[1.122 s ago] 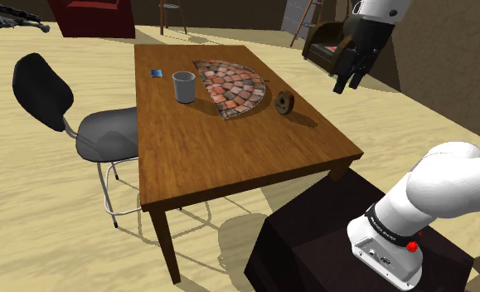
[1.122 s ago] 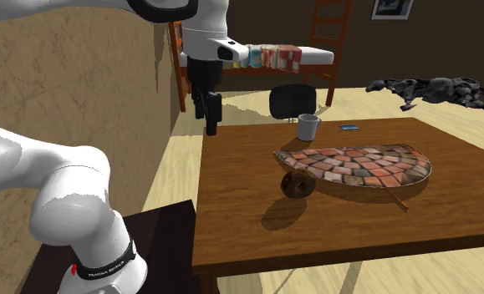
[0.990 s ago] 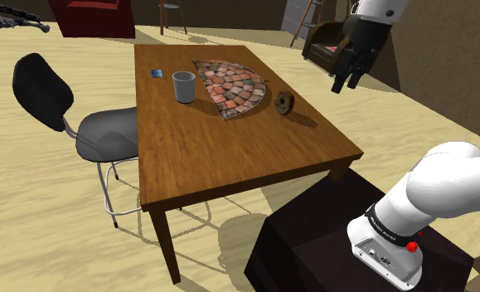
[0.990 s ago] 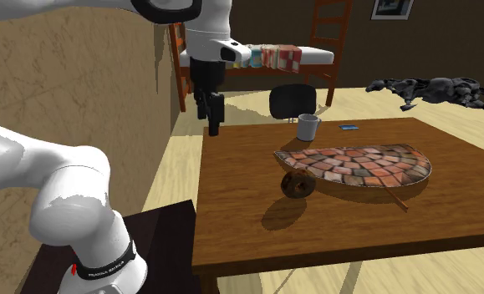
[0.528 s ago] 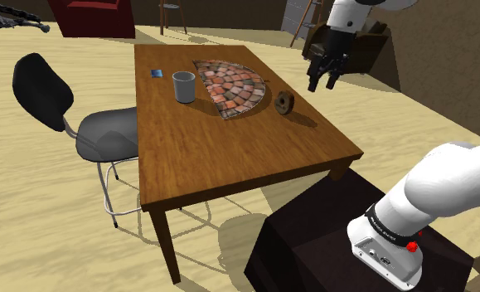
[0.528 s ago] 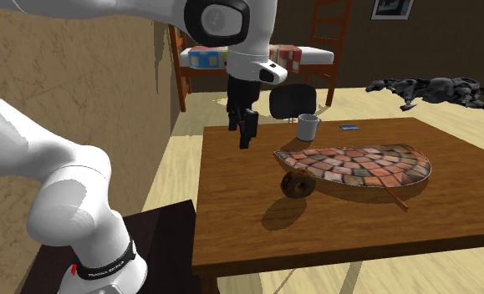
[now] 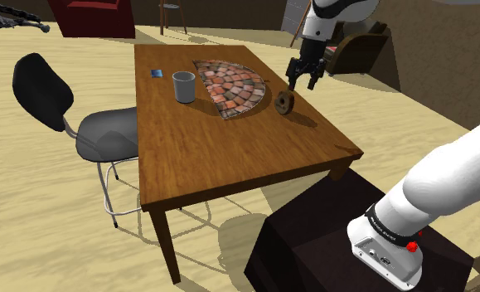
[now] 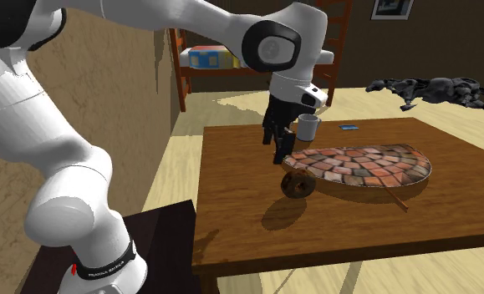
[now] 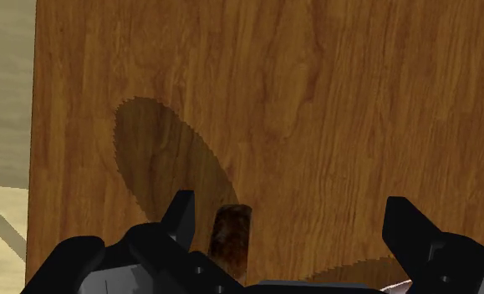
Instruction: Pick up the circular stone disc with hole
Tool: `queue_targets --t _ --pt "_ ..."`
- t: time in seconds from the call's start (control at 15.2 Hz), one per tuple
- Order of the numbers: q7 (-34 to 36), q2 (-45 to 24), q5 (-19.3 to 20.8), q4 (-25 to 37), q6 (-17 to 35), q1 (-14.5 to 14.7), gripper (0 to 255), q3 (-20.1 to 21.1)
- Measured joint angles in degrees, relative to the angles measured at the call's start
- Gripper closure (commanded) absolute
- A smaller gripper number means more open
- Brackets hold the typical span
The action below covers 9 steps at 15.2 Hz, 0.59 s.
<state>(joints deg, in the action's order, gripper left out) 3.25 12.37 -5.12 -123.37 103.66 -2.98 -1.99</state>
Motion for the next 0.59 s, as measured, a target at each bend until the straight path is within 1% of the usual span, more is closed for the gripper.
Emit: queue_targets --t 0.4,0.59 --pt "1.08 -13.66 -0.56 9.74 2.26 -1.74 0 -1.79" --pt "1.58 -16.43 -0.84 10.88 3.57 -1.84 0 -1.89"
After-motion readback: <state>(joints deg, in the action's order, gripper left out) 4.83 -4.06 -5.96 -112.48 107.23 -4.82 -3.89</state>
